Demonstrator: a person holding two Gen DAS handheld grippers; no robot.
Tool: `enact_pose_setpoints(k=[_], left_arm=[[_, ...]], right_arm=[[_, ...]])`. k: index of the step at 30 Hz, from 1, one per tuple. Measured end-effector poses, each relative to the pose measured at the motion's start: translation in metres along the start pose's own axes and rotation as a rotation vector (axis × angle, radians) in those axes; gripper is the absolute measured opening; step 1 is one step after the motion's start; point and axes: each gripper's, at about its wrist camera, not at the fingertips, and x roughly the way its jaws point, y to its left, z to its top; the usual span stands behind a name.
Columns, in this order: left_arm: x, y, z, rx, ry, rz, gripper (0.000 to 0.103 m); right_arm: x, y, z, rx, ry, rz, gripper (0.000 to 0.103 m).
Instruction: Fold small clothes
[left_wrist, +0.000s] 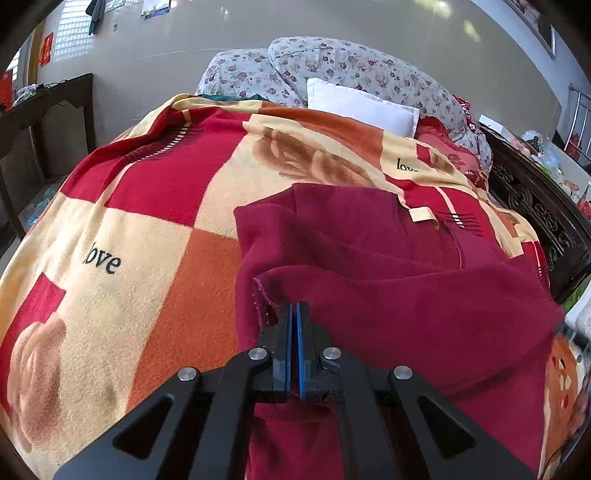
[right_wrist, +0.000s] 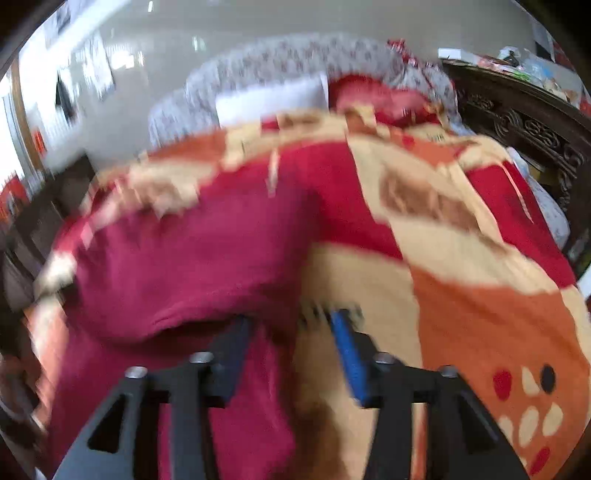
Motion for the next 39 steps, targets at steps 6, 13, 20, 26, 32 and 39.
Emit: enact_pose_setpoints(k=[6,13,20,26,32,39], left_arm=[[0.000,0.005,0.000,-0.008,0.007,-0.004,0.002],[0.001,0.006,-0.001,-0.014,0.009,-0.010,0.002],[0.000,0.006,-0.003,-0.011,0.013,0.008,0.002],[0.003,0.005,-0.003,0.003,0.023,0.004,0.002],[0.002,-0.002,-0.002,0.012,0.017,0.004,0.002],[-0.001,-0.018,0.001,0.079,-0.006,0.008,0.002]], right_arm=[[0.002,0.012,0.024,0.021,0.040,-0.019,0.082],[-0.037,-0.010,0.007,0.035,-0.023,-0.026,0.082],[0.035,0.040,-0.003,-0.182,0.077,-0.168,0.064],[0.031,0.021,-0.005,-0.044,0.087,-0.095,0.069],[0.058,0.028,0.043,-0.018,0.022,-0.104,0.088],[0.055,-0.003,0.049,0.040,-0.028,-0.062,0.012]])
